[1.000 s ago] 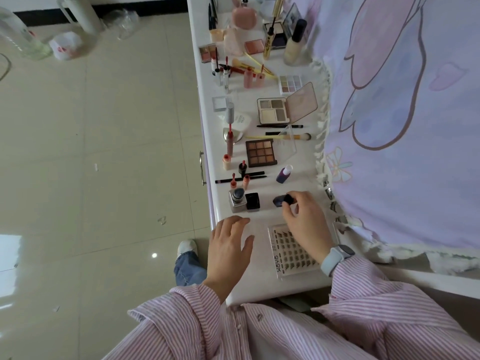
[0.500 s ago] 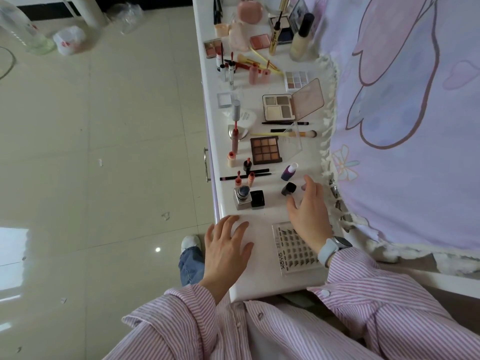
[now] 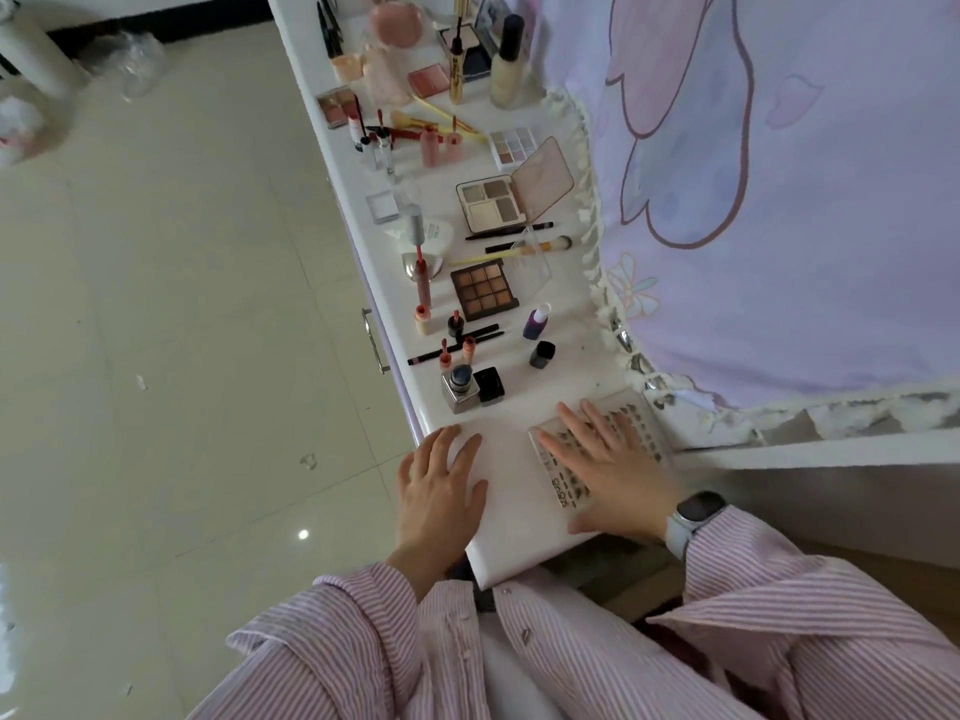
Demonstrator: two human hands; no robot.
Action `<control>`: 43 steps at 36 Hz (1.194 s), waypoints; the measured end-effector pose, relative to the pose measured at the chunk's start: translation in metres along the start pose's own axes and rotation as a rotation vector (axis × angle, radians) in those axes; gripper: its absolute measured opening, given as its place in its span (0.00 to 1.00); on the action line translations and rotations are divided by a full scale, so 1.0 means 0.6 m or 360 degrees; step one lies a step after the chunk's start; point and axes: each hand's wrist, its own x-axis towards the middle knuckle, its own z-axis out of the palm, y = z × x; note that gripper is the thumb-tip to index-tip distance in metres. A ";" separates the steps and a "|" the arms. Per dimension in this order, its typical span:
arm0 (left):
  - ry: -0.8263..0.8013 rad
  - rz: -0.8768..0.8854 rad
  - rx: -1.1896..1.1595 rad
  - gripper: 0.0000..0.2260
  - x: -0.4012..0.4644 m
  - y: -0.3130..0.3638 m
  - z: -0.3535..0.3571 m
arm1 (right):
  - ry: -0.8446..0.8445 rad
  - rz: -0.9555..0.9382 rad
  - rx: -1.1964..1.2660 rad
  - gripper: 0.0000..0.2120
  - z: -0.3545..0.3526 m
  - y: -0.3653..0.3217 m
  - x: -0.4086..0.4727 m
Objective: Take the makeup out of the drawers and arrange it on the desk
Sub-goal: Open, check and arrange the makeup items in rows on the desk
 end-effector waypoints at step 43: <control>-0.0243 -0.0789 -0.2327 0.12 -0.104 -0.169 -0.232 | 0.0527 0.0120 0.1688 0.19 -0.080 -0.282 -0.029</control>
